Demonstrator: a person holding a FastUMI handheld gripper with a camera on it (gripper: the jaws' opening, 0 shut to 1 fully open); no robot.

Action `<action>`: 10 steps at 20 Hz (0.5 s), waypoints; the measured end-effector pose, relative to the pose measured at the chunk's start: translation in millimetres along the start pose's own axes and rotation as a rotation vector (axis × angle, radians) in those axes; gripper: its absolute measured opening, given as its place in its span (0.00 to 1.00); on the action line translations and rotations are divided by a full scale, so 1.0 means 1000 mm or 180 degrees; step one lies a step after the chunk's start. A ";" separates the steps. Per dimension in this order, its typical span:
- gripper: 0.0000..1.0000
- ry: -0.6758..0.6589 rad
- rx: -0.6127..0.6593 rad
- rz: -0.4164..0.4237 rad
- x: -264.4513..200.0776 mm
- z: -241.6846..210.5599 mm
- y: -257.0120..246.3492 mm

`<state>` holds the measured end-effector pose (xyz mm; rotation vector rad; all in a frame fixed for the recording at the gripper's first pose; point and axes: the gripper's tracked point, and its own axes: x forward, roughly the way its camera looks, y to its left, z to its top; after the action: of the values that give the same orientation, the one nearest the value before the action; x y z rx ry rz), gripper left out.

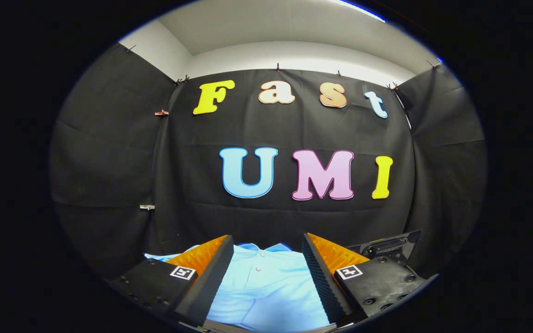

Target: Put the clothes into the washing machine and then close the washing machine lid.

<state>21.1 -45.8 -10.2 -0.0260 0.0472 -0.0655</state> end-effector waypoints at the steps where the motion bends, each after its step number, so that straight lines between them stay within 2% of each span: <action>1: 0.94 0.0012 -0.0011 -0.0016 0.002 -0.001 -0.002; 6: 0.94 0.0058 -0.0069 -0.0059 0.016 -0.007 -0.006; 10: 0.94 0.0397 -0.0082 -0.0011 0.037 -0.037 0.000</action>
<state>56.1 -49.5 -49.0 -0.0477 0.1729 -0.0698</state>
